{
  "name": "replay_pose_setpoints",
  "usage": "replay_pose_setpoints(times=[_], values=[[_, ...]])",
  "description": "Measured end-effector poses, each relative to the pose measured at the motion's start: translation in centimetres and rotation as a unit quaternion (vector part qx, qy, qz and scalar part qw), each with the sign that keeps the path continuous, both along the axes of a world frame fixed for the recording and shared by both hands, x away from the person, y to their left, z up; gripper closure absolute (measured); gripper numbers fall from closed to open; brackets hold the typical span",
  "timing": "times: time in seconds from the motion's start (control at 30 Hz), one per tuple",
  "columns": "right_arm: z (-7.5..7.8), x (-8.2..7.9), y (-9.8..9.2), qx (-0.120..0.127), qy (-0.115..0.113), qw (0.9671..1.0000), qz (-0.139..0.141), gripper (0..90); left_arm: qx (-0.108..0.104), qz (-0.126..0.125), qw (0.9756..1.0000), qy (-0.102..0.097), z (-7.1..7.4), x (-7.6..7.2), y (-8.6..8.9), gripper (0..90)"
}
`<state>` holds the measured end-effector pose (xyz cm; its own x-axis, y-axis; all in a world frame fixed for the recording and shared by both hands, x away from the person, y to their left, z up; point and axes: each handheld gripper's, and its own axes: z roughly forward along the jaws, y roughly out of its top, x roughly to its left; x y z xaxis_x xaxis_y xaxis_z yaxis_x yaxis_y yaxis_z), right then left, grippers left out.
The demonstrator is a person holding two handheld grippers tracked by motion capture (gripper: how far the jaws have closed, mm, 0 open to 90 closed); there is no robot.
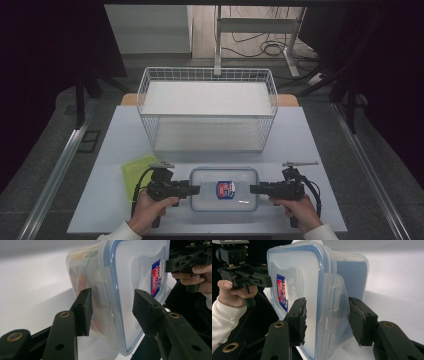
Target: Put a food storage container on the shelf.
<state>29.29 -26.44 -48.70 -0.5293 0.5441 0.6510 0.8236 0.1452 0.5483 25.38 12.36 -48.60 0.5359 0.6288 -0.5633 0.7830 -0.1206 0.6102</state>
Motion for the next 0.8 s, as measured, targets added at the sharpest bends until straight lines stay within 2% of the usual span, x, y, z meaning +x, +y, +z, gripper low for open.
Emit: replay_pose_setpoints(times=[0.17,0.3,0.6,0.63,0.8], values=[[0.2,0.0,0.1,0.003,-0.005,1.0000,-0.002,50.4,-0.004,0.003,1.0000,-0.006,0.5,-0.1,0.2,51.3],[1.1,-0.2,0.3,0.004,-0.024,0.9997,0.000,50.4,-0.001,0.002,0.9997,-0.026,1.4,-0.3,0.4,51.3],[2.6,-0.4,0.5,-0.001,-0.059,0.9982,0.002,50.4,0.000,0.000,0.9990,-0.045,2.4,-0.3,0.5,51.2],[3.1,-0.4,0.6,-0.003,-0.072,0.9974,0.003,50.4,-0.001,0.001,0.9987,-0.052,2.7,-0.3,0.6,51.2],[3.8,-0.4,0.9,-0.005,-0.087,0.9962,0.005,50.3,0.002,0.000,0.9980,-0.063,3.4,-0.2,0.9,51.1]])
